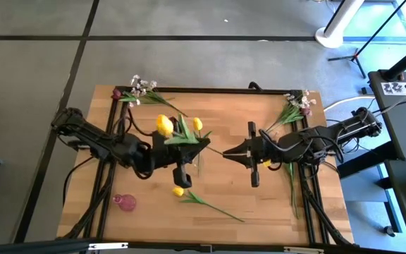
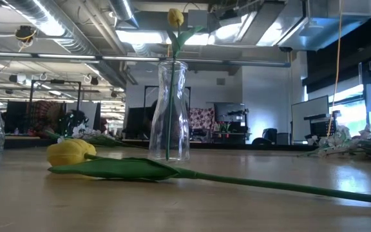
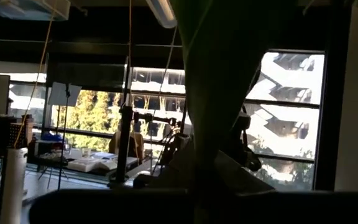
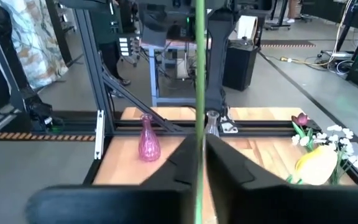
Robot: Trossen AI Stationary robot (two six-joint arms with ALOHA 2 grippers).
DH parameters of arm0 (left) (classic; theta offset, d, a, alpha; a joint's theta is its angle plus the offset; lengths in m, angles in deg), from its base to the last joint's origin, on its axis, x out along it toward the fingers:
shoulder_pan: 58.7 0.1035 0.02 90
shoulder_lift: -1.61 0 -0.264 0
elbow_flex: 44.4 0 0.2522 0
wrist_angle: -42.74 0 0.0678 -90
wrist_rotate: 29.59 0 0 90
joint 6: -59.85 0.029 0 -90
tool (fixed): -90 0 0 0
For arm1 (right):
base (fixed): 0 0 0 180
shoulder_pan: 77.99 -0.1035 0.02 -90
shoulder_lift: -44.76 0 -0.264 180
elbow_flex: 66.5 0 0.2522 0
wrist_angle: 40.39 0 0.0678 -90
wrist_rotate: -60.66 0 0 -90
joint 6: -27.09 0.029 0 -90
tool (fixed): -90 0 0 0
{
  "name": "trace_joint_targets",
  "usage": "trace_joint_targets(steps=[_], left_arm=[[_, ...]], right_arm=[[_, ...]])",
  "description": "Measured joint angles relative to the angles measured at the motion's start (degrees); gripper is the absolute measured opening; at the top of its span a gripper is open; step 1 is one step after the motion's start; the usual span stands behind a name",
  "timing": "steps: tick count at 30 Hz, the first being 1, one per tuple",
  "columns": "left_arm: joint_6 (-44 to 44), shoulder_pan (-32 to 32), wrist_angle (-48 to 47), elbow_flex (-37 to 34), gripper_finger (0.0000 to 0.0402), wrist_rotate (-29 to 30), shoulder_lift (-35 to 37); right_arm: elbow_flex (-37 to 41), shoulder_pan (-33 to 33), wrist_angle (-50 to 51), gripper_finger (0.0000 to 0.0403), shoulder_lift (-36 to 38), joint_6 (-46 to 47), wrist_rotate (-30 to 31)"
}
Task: Sort flowers into vase by color
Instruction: Put the top yellow flower into the right transparent vase
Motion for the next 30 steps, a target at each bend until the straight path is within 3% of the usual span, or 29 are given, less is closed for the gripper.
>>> trace_joint_targets(steps=[7,13,16,18,26,30], left_arm=[[0.7,-4.9,-17.6,3.7,0.0002,8.0,1.3],[-5.2,-11.5,-23.0,3.6,0.0001,22.0,0.2],[-7.1,-13.2,-23.6,1.6,0.0001,30.3,-1.8],[-8.7,-13.1,-23.9,-0.5,0.0001,32.2,-2.9],[-14.0,-5.9,-24.2,-8.0,0.0,32.1,-4.5],[-14.5,-3.2,-24.0,-9.3,0.0,27.4,-4.3]], right_arm=[[0.0,-1.3,1.4,0.019,2.0,0.8,-0.4],[0.0,-4.7,4.2,0.027,4.5,2.5,1.8],[0.0,-7.1,5.4,0.0278,4.8,2.6,3.6],[0.0,-8.5,6.3,0.0277,4.7,2.5,4.7],[0.0,-11.7,6.8,0.0259,4.5,3.9,8.1],[0.0,-13.4,7.8,0.0257,4.5,8.2,12.0]])
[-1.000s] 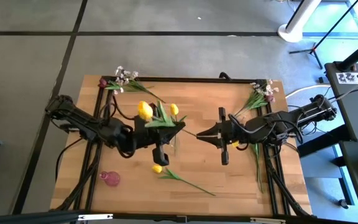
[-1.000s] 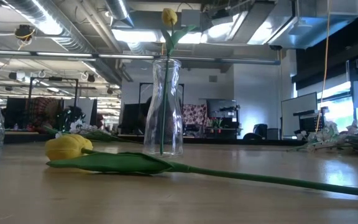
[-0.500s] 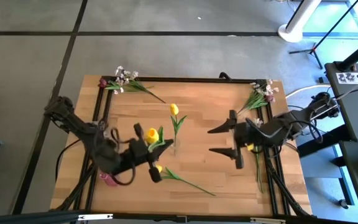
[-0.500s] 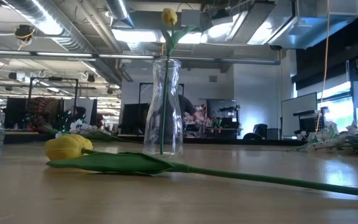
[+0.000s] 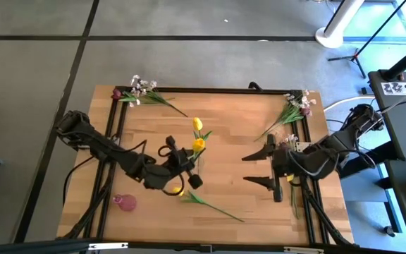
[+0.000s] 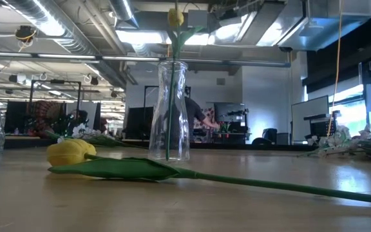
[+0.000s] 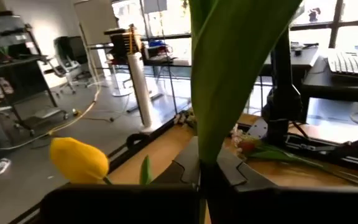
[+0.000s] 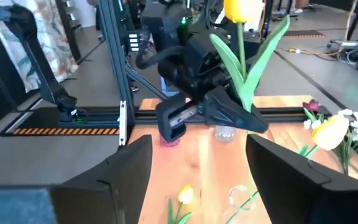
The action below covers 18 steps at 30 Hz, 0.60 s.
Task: Sort flowers into vase by color
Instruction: Put the top yellow flower into the right transparent vase
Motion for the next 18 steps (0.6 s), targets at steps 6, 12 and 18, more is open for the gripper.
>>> trace_joint_targets(steps=[6,12,18], left_arm=[[-4.6,1.2,-0.2,-3.3,0.0,0.0,0.0],[-16.6,0.7,-5.3,-3.9,0.0005,-4.6,0.1],[-28.5,2.2,-12.7,-3.9,0.0054,-9.5,0.1]], right_arm=[[0.0,-0.2,2.7,0.0257,-0.6,6.2,2.1],[0.0,0.0,4.1,0.0257,-1.3,8.8,2.5],[0.0,0.7,4.6,0.0257,-4.2,8.7,2.3]])
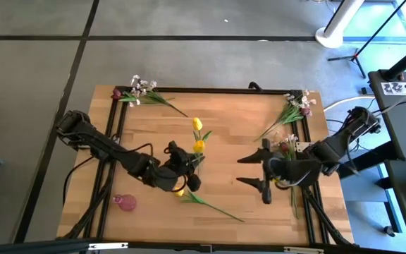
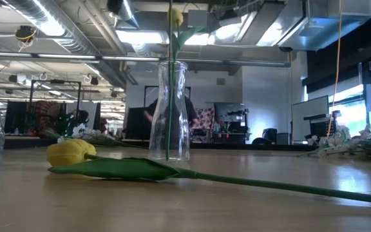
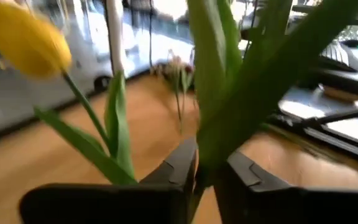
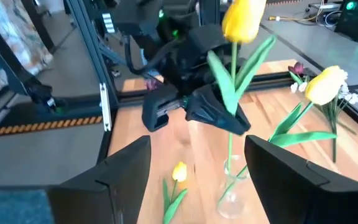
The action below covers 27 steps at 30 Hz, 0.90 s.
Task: Sort flowers into vase by color
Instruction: Put the top yellow flower into the right transparent vase, then put the yellow flower into the right transparent vase
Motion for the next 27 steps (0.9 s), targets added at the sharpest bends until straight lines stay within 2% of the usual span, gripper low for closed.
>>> trace_joint_targets(steps=[5,7,10,15,19,23,27], left_arm=[[-9.8,3.5,-9.3,0.0,0.0102,-12.8,0.7],[-10.8,4.5,-12.3,0.0,0.0113,-18.4,2.0],[-11.5,5.2,-16.4,0.0,0.0118,-22.7,4.4],[-11.4,3.8,-24.1,0.0,0.0109,-26.6,9.9],[-11.5,0.0,-25.9,0.0,0.0095,-27.5,14.4],[-13.1,-7.3,-25.9,0.2,0.0082,-27.6,16.2],[-13.6,-16.2,-27.6,0.2,0.0071,-27.7,13.6]], right_arm=[[0.0,0.5,0.6,0.0257,-2.9,0.0,-2.8],[0.0,0.5,1.3,0.0257,-3.8,0.0,-2.9],[0.0,0.4,2.6,0.0257,-4.9,0.4,-4.6],[0.0,0.4,3.5,0.0257,-7.7,2.1,-7.4],[0.0,0.4,2.4,0.0257,-11.9,1.7,-9.4],[0.0,0.4,1.5,0.0257,-17.4,1.7,-9.8],[0.0,0.4,-2.2,0.0257,-24.1,1.7,-8.9]])
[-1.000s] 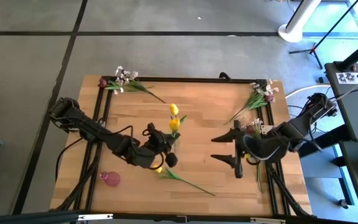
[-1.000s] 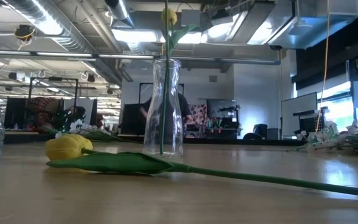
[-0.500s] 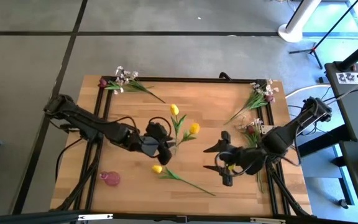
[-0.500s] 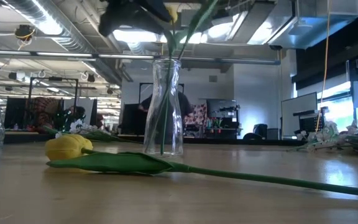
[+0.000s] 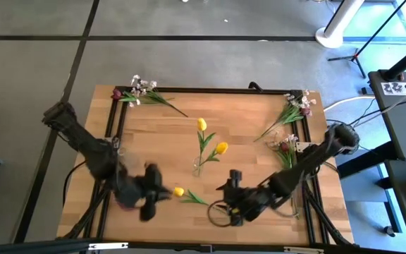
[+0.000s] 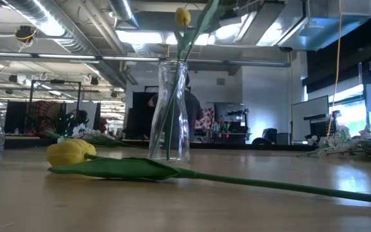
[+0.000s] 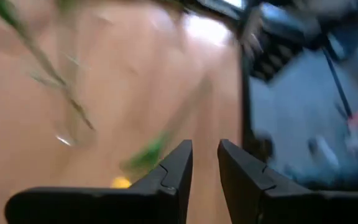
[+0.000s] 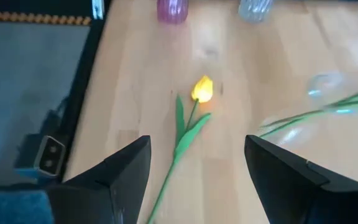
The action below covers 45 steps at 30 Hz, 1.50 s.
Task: Sort flowers into vase by color
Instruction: Put the yellow flower into the right transparent vase
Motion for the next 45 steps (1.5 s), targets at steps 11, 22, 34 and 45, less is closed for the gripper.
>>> trace_joint_targets(steps=[11,22,34,45], left_arm=[[-10.3,-5.4,-2.1,-0.1,0.0044,4.8,-4.9],[-12.0,-5.0,-1.3,-0.1,0.0039,4.8,-4.9],[-7.7,-4.9,-0.8,-0.1,0.0039,13.4,-0.8],[9.6,-5.3,7.7,-0.1,0.0073,22.9,13.2]], right_arm=[[0.0,3.5,-19.7,0.0257,-20.0,4.3,1.4],[-0.3,9.4,-27.9,0.0182,-29.9,7.6,-4.9],[-6.3,9.3,-17.7,0.0021,-23.4,5.8,-5.6],[-12.0,9.3,-22.2,0.0007,1.6,-8.6,3.6]])
